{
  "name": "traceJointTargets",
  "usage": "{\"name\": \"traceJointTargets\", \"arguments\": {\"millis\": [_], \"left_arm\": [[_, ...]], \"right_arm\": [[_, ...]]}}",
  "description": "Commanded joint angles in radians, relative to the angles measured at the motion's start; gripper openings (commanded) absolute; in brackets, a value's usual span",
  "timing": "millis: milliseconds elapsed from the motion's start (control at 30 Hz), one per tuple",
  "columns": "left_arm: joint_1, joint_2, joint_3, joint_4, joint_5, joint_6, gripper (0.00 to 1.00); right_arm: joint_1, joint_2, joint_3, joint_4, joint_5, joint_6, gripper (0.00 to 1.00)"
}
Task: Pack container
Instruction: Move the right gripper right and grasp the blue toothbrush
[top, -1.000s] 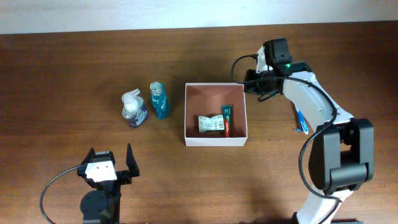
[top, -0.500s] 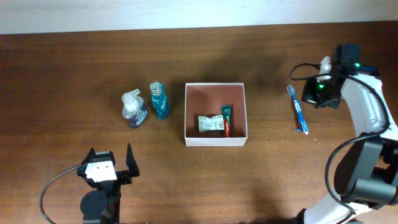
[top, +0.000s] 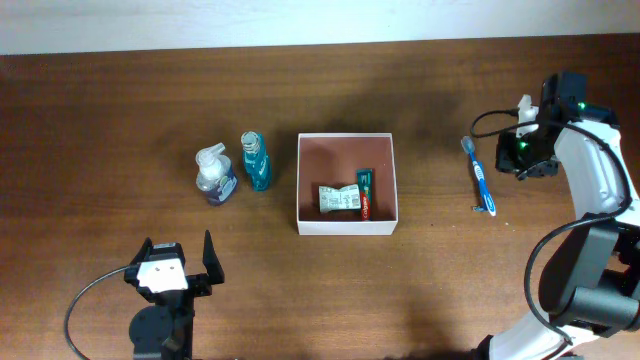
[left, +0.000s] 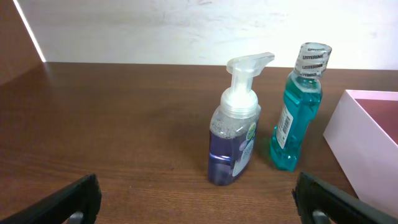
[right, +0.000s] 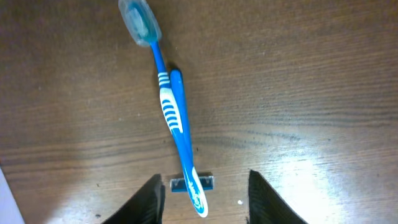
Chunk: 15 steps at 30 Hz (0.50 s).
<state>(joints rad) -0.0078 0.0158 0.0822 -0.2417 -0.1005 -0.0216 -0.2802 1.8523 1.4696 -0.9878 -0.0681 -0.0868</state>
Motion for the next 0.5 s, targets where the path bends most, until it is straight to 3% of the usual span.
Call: {"name": "traceJointTargets", "arguments": {"millis": [0, 467], "left_arm": [[0.005, -0.004, -0.009, 0.006, 0.018, 0.015, 0.99], [0.005, -0.004, -0.009, 0.006, 0.018, 0.015, 0.99]], "right_arm": [[-0.001, 0.025, -0.003, -0.015, 0.013, -0.013, 0.4], [0.047, 0.069, -0.086, 0.01, -0.005, -0.015, 0.41]]}}
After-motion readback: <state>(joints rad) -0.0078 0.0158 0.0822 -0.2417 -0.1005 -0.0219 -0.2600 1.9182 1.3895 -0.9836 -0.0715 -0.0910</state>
